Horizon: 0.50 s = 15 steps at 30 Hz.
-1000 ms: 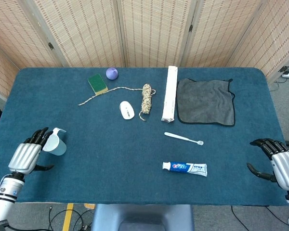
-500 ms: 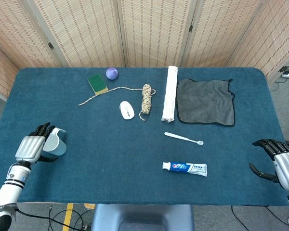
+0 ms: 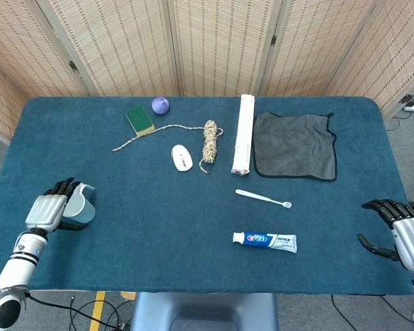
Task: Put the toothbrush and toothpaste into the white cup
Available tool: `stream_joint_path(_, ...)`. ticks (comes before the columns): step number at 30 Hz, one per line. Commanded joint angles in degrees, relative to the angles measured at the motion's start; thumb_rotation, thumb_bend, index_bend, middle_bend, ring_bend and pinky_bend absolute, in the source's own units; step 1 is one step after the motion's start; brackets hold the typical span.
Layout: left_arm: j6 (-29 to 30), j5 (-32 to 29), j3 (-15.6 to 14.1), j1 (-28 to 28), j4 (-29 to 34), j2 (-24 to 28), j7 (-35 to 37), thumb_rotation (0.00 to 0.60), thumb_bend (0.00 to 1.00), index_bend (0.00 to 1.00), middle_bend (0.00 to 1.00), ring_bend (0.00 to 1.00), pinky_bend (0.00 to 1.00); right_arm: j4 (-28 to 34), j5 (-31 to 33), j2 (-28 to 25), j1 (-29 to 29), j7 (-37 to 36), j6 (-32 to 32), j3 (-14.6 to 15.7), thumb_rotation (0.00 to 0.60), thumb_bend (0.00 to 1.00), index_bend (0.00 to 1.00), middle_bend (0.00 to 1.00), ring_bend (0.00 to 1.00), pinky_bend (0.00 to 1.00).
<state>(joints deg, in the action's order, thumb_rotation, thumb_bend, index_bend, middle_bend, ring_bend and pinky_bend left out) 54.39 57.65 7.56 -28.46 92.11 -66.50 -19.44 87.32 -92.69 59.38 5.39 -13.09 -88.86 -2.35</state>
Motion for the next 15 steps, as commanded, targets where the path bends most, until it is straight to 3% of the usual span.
stream_joint_path(1, 0.2, -1.3, 0.0, -0.6, -1.2, -1.1, -0.4, 0.412, 0.13, 0.00, 0.00, 0.00, 0.23, 0.0, 0.1, -0.1, 0.0, -0.1, 0.0, 0.0, 0.600, 0.19, 0.30, 0.30, 0.25, 0.30)
stream_joint_path(4, 0.3, -2.6, 0.1, -1.0, -2.0, -1.7, -0.9, 0.412, 0.13, 0.00, 0.00, 0.01, 0.25, -0.1, 0.1, -0.1, -0.1, -0.2, 0.0, -0.1, 0.600, 0.19, 0.30, 0.30, 0.25, 0.30)
stream_joint_path(7, 1.1, -3.7, 0.4, -1.3, -2.6, -2.4, -1.2, 0.404, 0.13, 0.02, 0.01, 0.08, 0.28, -0.1, 0.1, -0.2, 0.0, -0.2, 0.1, 0.0, 0.600, 0.19, 0.30, 0.30, 0.25, 0.30)
stream_joint_path(11, 2.0, -5.5, 0.6, -1.6, -3.3, -3.3, -2.4, 0.381, 0.13, 0.11, 0.15, 0.24, 0.37, 0.0, 0.1, -0.2, 0.1, -0.2, 0.2, -0.1, 0.600, 0.19, 0.30, 0.30, 0.25, 0.30)
stream_joint_path(15, 3.3, -6.0, 0.7, -1.8, -4.8, -4.8, -3.0, 0.372, 0.13, 0.20, 0.24, 0.31, 0.50, 0.1, 0.1, -0.2, 0.1, -0.2, 0.3, -0.1, 0.600, 0.19, 0.30, 0.30, 0.25, 0.30)
